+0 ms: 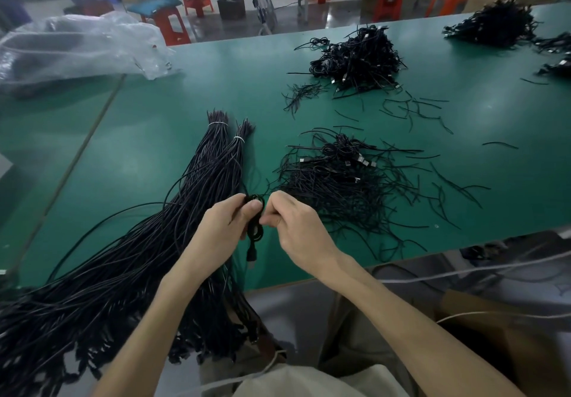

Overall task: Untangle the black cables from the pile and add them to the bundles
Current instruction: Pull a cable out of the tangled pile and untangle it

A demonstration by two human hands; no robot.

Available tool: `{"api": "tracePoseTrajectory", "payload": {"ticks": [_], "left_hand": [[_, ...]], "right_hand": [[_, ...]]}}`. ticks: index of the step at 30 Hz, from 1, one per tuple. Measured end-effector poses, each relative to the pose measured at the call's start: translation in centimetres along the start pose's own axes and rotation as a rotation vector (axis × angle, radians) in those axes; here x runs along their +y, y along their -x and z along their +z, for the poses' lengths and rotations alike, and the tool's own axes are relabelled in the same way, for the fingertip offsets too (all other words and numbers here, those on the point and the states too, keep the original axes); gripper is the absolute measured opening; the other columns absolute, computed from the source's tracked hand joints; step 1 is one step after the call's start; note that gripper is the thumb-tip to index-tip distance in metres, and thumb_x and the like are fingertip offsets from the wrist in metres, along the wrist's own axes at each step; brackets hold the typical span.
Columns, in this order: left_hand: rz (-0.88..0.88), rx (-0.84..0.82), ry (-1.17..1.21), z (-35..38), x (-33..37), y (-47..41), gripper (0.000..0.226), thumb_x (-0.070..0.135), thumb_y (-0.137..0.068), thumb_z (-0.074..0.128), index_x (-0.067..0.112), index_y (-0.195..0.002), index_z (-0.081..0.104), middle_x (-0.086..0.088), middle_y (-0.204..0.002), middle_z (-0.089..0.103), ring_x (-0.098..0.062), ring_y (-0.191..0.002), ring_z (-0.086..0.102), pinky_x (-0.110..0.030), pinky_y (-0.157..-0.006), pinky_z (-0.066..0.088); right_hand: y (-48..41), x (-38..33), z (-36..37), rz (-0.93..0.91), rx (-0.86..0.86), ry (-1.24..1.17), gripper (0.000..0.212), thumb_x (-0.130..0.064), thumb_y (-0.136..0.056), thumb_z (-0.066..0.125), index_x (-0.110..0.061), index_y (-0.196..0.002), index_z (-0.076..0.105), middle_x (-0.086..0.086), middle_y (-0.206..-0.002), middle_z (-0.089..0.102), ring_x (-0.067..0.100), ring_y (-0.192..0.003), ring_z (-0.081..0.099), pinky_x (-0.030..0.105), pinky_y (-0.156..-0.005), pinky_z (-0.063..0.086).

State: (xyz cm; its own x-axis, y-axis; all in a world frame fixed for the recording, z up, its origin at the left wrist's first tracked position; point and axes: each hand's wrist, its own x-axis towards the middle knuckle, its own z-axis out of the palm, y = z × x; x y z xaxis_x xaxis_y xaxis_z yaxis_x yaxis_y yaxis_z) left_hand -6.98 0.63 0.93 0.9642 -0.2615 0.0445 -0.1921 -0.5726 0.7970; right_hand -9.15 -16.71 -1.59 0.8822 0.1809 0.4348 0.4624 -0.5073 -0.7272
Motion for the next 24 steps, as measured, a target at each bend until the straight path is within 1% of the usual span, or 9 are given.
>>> {"api": "tracePoseTrajectory", "payload": {"ticks": [2,4,7,9,11,13,15,20,24], "left_hand": [[-0.09,-0.089,-0.026,-0.2,0.0,-0.2,0.051,0.044,-0.105,0.049,0.002,-0.077,0.06,-0.008,-0.058,0.057,-0.016,-0.051,0.05,-0.033,-0.052,0.041],[-0.221,-0.206,0.035,-0.3,0.0,-0.3,0.057,0.046,-0.105,0.048,0.004,-0.069,0.059,-0.007,-0.053,0.054,-0.015,-0.046,0.048,-0.025,-0.046,0.041],[-0.309,-0.286,0.136,-0.7,-0.3,0.2,0.057,0.049,-0.104,0.05,0.011,-0.064,0.061,0.0,-0.055,0.058,-0.013,-0.047,0.051,-0.018,-0.046,0.043],[-0.287,-0.275,0.271,-0.8,-0.8,0.7,0.051,0.051,-0.103,0.052,0.009,-0.081,0.072,-0.004,-0.076,0.075,-0.019,-0.064,0.07,-0.024,-0.062,0.058],[-0.247,-0.178,0.484,-0.9,-1.3,1.1,0.034,0.042,-0.101,0.056,0.012,-0.1,0.071,-0.012,-0.093,0.075,-0.029,-0.082,0.075,-0.039,-0.075,0.064],[-0.178,-0.12,0.634,-0.8,-1.8,1.4,0.024,0.026,-0.101,0.058,0.01,-0.119,0.061,-0.016,-0.101,0.071,-0.034,-0.087,0.073,-0.041,-0.076,0.063],[-0.064,-0.139,0.689,-0.6,-2.0,1.7,0.033,0.01,-0.102,0.059,0.014,-0.133,0.053,-0.014,-0.099,0.068,-0.033,-0.084,0.071,-0.039,-0.08,0.061],[0.164,-0.211,0.479,-0.3,-1.6,1.7,0.042,-0.007,-0.098,0.06,0.013,-0.135,0.062,-0.025,-0.1,0.059,-0.028,-0.086,0.065,-0.034,-0.079,0.057],[0.17,-0.1,0.322,0.0,-1.1,1.5,0.046,-0.006,-0.089,0.072,0.021,-0.126,0.071,-0.011,-0.104,0.058,-0.024,-0.094,0.06,-0.027,-0.079,0.054]], "right_hand": [[0.2,0.0,0.0,-0.177,0.011,0.198,0.021,0.001,-0.096,0.064,-0.01,-0.085,0.051,0.0,-0.081,0.054,0.015,-0.07,0.048,0.039,-0.067,0.051],[0.4,-0.1,0.1,-0.355,0.021,0.372,0.021,0.005,-0.092,0.069,-0.009,-0.086,0.054,0.003,-0.079,0.055,0.016,-0.069,0.048,0.031,-0.066,0.048],[0.8,-0.2,0.6,-0.434,0.026,0.413,0.022,0.005,-0.091,0.069,-0.011,-0.086,0.053,0.002,-0.079,0.055,0.016,-0.07,0.049,0.029,-0.067,0.046],[0.9,-0.2,0.9,-0.294,0.015,0.312,0.018,-0.001,-0.096,0.064,-0.011,-0.086,0.052,0.0,-0.081,0.054,0.017,-0.07,0.05,0.035,-0.068,0.05],[0.8,0.2,0.8,-0.08,0.002,0.154,0.018,-0.008,-0.101,0.059,-0.011,-0.086,0.049,-0.003,-0.082,0.053,0.017,-0.071,0.051,0.04,-0.068,0.049],[0.7,0.8,0.4,0.085,0.014,0.007,0.019,-0.008,-0.101,0.059,-0.01,-0.084,0.05,-0.007,-0.08,0.053,0.012,-0.072,0.052,0.035,-0.067,0.046],[0.7,1.0,0.1,0.166,0.026,-0.076,0.021,-0.005,-0.1,0.059,-0.01,-0.082,0.05,-0.009,-0.077,0.053,0.007,-0.073,0.052,0.023,-0.067,0.041],[0.7,0.7,0.2,0.264,0.044,-0.206,0.021,-0.003,-0.098,0.063,-0.007,-0.08,0.053,-0.002,-0.072,0.058,0.007,-0.066,0.05,0.014,-0.064,0.039],[0.7,0.3,-0.1,0.255,0.024,-0.24,0.019,-0.001,-0.098,0.062,-0.005,-0.082,0.054,-0.002,-0.071,0.058,0.004,-0.064,0.05,0.013,-0.063,0.038]]}}
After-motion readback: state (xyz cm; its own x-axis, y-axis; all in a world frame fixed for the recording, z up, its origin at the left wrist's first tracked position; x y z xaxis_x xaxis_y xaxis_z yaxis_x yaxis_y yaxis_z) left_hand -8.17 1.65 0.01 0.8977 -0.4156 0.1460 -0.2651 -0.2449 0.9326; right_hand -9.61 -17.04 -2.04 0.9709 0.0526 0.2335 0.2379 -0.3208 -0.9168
